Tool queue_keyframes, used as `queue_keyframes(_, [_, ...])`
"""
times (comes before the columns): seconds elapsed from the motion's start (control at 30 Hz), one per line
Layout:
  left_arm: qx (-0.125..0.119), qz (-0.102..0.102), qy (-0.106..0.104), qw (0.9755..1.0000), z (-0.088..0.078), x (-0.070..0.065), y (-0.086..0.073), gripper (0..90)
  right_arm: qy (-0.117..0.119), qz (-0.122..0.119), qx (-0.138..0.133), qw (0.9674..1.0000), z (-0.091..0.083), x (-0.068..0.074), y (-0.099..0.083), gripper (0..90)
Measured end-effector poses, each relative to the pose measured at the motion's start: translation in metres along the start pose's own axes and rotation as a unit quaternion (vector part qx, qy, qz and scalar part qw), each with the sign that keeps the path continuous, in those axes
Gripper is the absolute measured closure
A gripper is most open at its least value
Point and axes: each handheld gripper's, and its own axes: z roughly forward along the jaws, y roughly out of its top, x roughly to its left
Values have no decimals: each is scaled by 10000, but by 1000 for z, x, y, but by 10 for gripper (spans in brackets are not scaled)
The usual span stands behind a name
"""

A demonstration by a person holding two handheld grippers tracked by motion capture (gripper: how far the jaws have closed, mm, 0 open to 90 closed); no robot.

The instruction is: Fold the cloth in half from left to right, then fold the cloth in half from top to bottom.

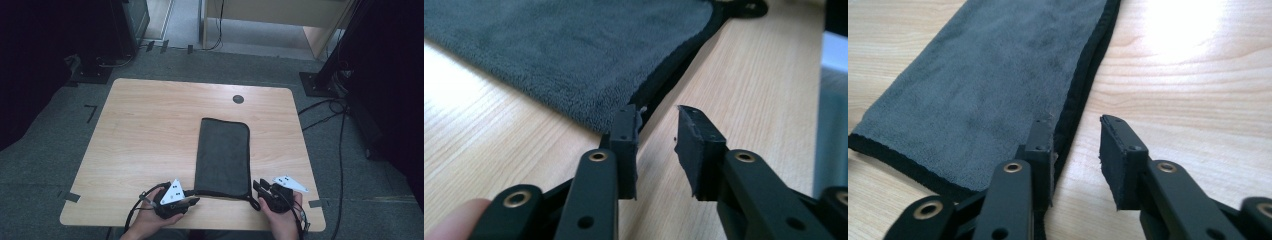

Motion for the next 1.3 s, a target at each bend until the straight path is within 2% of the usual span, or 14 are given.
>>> queue_keyframes(0.1, [-141, -194, -190, 9995, -2, 6, 1, 595, 65, -37, -99, 9999, -3, -2, 3, 653])
queue_keyframes(0.2, [-87, -206, 69, 9997, 1, 6, 2, 579, 22, -203, -189, 9996, -6, -2, 5, 618])
queue_keyframes(0.27, [90, -73, 289, 9995, 7, 1, 4, 602, -17, -217, -168, 9996, -5, 0, 5, 587])
queue_keyframes(0.43, [508, 177, 665, 9963, 20, -6, 6, 590, 12, -284, -120, 9995, -3, 3, 4, 576])
queue_keyframes(0.53, [546, 67, 759, 9956, 22, -5, 9, 687, 44, -275, -125, 9995, -3, 3, 5, 577])
queue_keyframes(0.6, [552, -37, 680, 9961, 22, -2, 9, 785, 56, -289, -111, 9995, -2, 3, 6, 577])
queue_keyframes(0.67, [593, 17, 624, 9963, 21, -3, 9, 837, 67, -296, -102, 9995, -1, 3, 6, 577])
queue_keyframes(0.77, [663, 111, 563, 9961, 19, -6, 9, 860, 76, -311, -98, 9994, -1, 3, 6, 577])
queue_keyframes(0.97, [659, 33, 285, 9974, 13, -13, 4, 865, 122, -391, -36, 9992, -3, 3, 6, 588])
queue_keyframes(1.1, [667, 342, 156, 9971, 8, -21, 0, 859, 197, -436, -86, 9988, -2, 5, 11, 579])
queue_keyframes(1.13, [613, 461, 152, 9969, 6, -22, -1, 848, 213, -446, -79, 9987, -1, 5, 13, 575])
queue_keyframes(1.2, [499, 567, -166, 9970, 3, -19, -1, 775, 240, -473, -32, 9986, 4, 7, 16, 565])
queue_keyframes(1.27, [327, 490, -333, 9977, -2, -15, -1, 643, 305, -559, 7, 9980, 9, 11, 19, 550])
queue_keyframes(1.3, [213, 330, -478, 9981, -6, -11, 0, 584, 325, -658, -5, 9973, 11, 13, 21, 546])
